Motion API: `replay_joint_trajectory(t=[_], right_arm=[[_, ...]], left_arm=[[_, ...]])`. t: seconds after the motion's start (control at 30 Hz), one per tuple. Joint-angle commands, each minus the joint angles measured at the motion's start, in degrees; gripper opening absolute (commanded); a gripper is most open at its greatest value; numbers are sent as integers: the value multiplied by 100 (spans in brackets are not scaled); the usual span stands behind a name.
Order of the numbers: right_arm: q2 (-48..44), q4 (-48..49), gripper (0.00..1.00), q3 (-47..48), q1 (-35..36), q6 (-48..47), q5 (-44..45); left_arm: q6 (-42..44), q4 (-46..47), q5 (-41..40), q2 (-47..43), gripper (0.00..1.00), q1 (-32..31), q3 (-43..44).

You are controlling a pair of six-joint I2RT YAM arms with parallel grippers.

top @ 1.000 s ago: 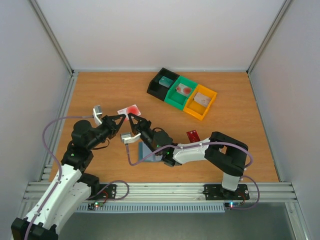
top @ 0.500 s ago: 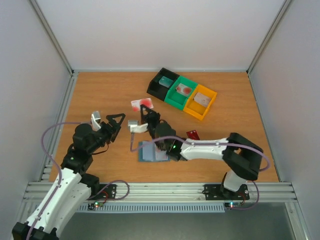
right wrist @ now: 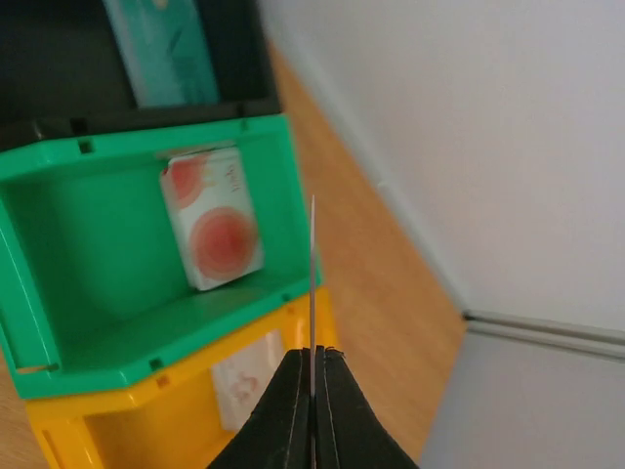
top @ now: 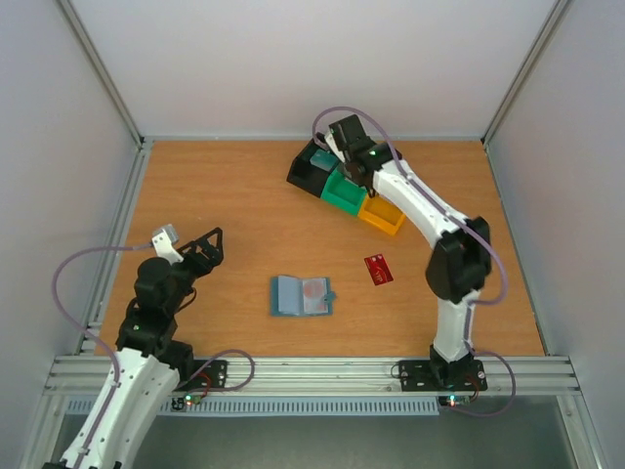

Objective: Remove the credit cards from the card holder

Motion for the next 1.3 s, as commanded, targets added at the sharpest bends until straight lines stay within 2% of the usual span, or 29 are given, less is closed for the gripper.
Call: replay_joint_trajectory(t=[0.0, 0.13, 0.37, 0.57, 0.93, 1.27], right_arm=[[982, -1280, 1, 950, -288, 422, -566], [1821, -1237, 1, 1806, -374, 40, -540], [3140, -2256, 1, 3544, -668, 68, -681], [3364, -2120, 1, 3531, -692, -340, -510], [3633, -805, 1, 3133, -697, -1330, 210], [3700, 7, 1, 2840, -705, -1830, 191]], left_arm=[[1928, 318, -1017, -350, 99, 41, -108], [2078, 390, -896, -835, 100, 42, -369], [1941, 559, -864, -1244, 99, 46, -539], [1941, 617, -754, -1270, 99, 46, -583], [1900, 621, -783, -1204, 100, 43, -610], [1841, 633, -697, -1210, 99, 43, -619]])
